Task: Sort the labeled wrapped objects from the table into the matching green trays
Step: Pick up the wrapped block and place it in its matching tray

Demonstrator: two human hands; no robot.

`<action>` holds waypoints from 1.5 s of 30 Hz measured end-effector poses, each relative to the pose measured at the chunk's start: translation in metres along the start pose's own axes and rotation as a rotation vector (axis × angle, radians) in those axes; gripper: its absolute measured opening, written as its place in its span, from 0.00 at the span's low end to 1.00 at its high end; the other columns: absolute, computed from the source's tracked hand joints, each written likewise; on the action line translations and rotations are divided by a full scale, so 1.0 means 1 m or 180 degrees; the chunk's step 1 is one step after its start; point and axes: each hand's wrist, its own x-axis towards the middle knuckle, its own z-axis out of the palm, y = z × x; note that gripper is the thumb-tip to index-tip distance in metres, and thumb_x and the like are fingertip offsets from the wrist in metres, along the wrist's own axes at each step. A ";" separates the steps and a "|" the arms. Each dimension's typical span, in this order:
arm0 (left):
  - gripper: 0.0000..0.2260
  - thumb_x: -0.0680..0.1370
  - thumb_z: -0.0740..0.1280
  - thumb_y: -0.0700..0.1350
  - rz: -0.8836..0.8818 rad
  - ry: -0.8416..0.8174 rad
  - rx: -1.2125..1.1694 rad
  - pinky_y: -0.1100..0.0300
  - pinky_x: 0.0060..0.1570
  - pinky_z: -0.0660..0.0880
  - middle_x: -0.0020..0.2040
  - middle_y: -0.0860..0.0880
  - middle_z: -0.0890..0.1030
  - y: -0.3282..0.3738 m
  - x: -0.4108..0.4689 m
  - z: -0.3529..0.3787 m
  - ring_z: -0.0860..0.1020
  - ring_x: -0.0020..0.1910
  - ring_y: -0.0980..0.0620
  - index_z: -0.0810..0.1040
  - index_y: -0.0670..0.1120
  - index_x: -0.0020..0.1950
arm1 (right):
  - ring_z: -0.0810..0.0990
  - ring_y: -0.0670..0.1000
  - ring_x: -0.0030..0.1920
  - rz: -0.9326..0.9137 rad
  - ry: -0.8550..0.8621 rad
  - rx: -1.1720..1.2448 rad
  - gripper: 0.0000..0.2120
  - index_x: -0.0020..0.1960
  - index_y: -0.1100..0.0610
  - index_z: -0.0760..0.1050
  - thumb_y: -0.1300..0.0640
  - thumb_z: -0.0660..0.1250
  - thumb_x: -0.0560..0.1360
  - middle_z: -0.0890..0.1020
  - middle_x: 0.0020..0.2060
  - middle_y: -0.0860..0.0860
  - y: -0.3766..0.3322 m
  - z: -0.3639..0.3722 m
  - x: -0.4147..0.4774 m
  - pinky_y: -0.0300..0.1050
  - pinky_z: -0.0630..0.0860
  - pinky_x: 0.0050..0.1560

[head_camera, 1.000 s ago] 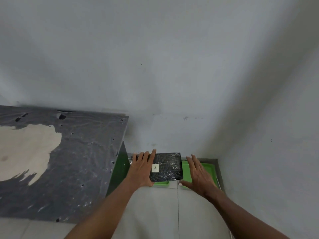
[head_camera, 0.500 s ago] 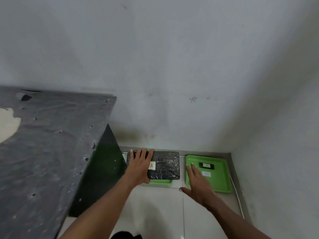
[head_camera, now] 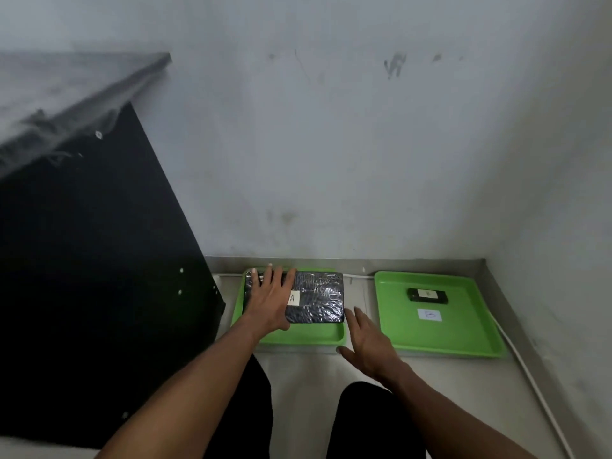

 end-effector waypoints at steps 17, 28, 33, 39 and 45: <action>0.57 0.62 0.80 0.57 -0.0060 -0.0361 -0.0280 0.32 0.75 0.51 0.77 0.42 0.58 -0.049 0.131 0.103 0.53 0.78 0.36 0.47 0.48 0.80 | 0.54 0.59 0.78 0.0170 -0.0597 0.0362 0.38 0.78 0.59 0.44 0.48 0.62 0.79 0.51 0.78 0.62 0.035 0.089 0.102 0.50 0.57 0.77; 0.57 0.66 0.79 0.53 -0.0133 -0.0841 -0.0573 0.28 0.73 0.51 0.81 0.44 0.47 -0.075 0.208 0.157 0.44 0.80 0.37 0.40 0.49 0.81 | 0.47 0.62 0.78 0.0237 -0.1055 0.0136 0.36 0.78 0.59 0.43 0.50 0.59 0.79 0.47 0.78 0.65 0.054 0.146 0.135 0.54 0.52 0.78; 0.55 0.70 0.77 0.51 -0.0122 -0.1029 -0.0604 0.27 0.72 0.50 0.81 0.43 0.37 -0.076 0.213 0.165 0.38 0.79 0.36 0.37 0.51 0.80 | 0.51 0.63 0.77 0.0225 -0.0877 0.0047 0.34 0.78 0.61 0.49 0.54 0.59 0.77 0.52 0.77 0.66 0.057 0.147 0.135 0.54 0.55 0.77; 0.47 0.76 0.72 0.46 -0.0163 -0.1078 -0.0615 0.28 0.73 0.50 0.80 0.41 0.33 -0.069 0.210 0.166 0.36 0.78 0.35 0.37 0.51 0.80 | 0.49 0.60 0.78 0.0217 -0.0929 0.0008 0.34 0.78 0.59 0.45 0.51 0.58 0.79 0.49 0.78 0.64 0.052 0.145 0.135 0.52 0.54 0.78; 0.48 0.75 0.72 0.39 -0.0311 -0.0862 -0.0604 0.34 0.76 0.50 0.81 0.40 0.37 -0.061 0.188 0.154 0.41 0.79 0.36 0.39 0.51 0.80 | 0.49 0.62 0.78 0.0249 -0.0822 0.0073 0.33 0.78 0.59 0.45 0.52 0.58 0.80 0.49 0.78 0.65 0.044 0.129 0.132 0.53 0.53 0.78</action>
